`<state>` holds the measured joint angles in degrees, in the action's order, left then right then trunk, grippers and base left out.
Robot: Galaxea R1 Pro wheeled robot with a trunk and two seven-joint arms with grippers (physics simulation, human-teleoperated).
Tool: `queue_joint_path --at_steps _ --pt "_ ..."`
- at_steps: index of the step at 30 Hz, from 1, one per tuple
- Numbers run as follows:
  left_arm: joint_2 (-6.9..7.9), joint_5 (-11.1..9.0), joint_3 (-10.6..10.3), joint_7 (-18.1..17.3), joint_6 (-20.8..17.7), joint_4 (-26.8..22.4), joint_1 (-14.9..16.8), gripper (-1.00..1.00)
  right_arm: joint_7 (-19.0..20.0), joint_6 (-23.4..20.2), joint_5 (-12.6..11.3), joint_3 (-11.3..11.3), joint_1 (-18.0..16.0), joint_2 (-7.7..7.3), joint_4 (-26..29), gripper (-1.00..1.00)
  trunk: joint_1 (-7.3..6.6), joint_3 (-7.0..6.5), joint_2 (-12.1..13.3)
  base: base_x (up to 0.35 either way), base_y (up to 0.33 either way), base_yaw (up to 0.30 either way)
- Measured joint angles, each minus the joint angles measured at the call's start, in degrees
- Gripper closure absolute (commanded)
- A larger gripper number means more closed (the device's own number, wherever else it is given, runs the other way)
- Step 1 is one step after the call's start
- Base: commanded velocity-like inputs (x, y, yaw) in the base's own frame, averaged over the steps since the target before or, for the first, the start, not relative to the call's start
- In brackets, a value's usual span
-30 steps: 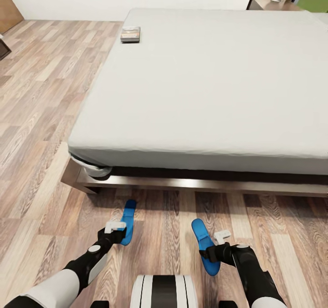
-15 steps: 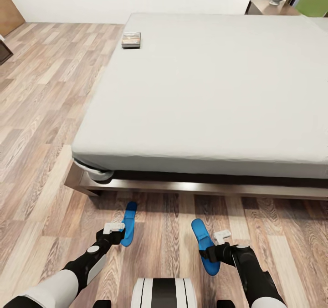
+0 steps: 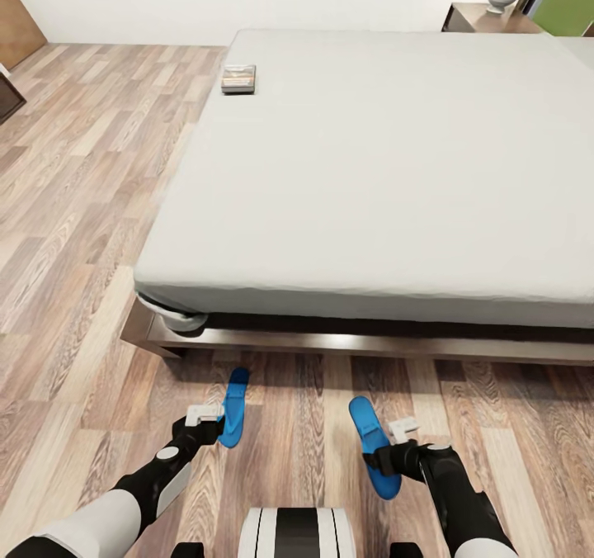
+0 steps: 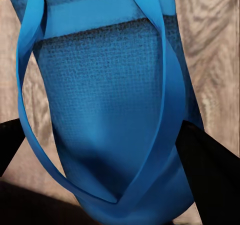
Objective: In the bedroom, move the book from the bed onto either nightstand, and place the two sandals side by side next to the bed.
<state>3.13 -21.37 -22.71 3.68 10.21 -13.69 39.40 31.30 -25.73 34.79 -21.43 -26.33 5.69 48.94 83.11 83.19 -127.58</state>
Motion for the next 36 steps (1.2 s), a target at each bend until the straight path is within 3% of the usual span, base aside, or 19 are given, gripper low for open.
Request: queue_joint_path --at_steps 4,10,11,13,17,36 --pt "0.0 0.0 0.0 0.1 0.0 0.1 0.0 -1.0 -3.7 0.0 -0.1 0.1 0.0 0.14 -2.6 1.0 0.0 0.0 0.0 0.0 0.0 0.0" --pt "-0.04 0.1 -0.1 2.2 0.1 0.2 0.0 -1.0 -5.5 0.0 -0.6 0.2 0.0 0.23 -5.1 1.0 0.0 0.0 0.0 0.0 0.001 0.0" --pt "-0.05 0.1 -0.2 2.7 0.1 0.2 0.0 -1.0 -5.6 0.0 -1.0 0.1 0.0 0.2 -5.3 1.0 0.0 0.0 0.0 0.0 0.097 0.0" --pt "-0.07 0.2 -0.3 4.2 0.1 0.2 0.0 -1.0 -5.9 0.0 -4.2 0.1 0.0 0.05 -5.7 1.0 0.0 0.0 0.0 0.0 0.195 0.0" --pt "-0.03 0.2 -0.3 4.7 0.1 0.2 0.0 -1.0 -6.0 0.0 -6.0 0.1 0.0 -0.08 -5.8 1.0 0.0 0.0 0.0 0.0 0.152 0.0" --pt "-0.08 0.2 -0.6 5.1 0.2 0.2 -1.1 -1.0 -6.0 0.1 -7.1 0.0 0.0 -0.89 -5.8 1.0 0.0 0.0 0.0 0.001 0.086 0.0"
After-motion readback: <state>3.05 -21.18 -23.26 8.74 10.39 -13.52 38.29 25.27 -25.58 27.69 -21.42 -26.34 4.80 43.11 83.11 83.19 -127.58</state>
